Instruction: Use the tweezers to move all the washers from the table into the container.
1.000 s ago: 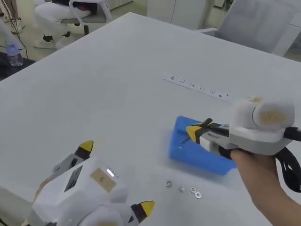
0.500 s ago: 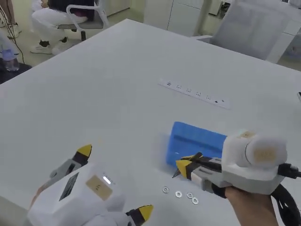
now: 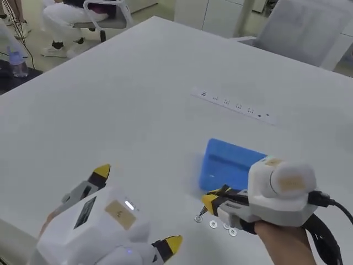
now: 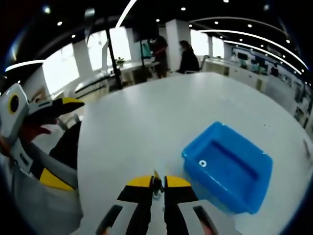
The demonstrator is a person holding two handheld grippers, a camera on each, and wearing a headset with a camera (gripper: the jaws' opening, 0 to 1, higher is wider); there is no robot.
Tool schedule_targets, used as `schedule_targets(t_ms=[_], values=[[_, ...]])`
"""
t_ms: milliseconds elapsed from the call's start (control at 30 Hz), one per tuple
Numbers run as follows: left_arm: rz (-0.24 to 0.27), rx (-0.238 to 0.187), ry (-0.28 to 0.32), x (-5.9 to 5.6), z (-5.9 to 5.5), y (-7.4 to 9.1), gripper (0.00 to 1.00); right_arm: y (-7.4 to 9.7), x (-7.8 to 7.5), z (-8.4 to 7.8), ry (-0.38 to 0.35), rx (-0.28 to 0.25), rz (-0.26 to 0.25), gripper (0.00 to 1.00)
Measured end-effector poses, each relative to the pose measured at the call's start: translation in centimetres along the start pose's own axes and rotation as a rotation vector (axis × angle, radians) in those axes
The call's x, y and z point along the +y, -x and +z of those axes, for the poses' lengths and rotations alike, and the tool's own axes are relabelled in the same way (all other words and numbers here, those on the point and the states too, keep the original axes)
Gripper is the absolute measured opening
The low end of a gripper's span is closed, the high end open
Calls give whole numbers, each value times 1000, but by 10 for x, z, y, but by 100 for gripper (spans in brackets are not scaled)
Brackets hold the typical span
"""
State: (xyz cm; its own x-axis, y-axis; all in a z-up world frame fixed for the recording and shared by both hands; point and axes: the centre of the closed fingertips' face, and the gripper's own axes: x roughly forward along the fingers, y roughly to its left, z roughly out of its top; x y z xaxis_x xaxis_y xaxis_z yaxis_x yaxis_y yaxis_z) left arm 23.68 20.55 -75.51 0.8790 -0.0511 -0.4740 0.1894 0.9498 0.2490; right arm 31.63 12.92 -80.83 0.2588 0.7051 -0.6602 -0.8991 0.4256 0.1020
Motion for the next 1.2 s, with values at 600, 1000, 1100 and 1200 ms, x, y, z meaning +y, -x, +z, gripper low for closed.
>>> schedule_targets(t_ms=[600,1000,1100,1200], values=[[0,9,-14,-1,-1,-1,98,-1,-2,-4,-34,-19,-52,3],[-2,14,-18,-1,-3,-1,97,18,-2,12,-80,-50,-37,3],[-5,18,-28,-3,-3,-1,98,23,-6,18,-96,-60,-40,3],[-6,20,-28,-3,-4,-1,98,31,-12,27,-133,-95,-44,3]])
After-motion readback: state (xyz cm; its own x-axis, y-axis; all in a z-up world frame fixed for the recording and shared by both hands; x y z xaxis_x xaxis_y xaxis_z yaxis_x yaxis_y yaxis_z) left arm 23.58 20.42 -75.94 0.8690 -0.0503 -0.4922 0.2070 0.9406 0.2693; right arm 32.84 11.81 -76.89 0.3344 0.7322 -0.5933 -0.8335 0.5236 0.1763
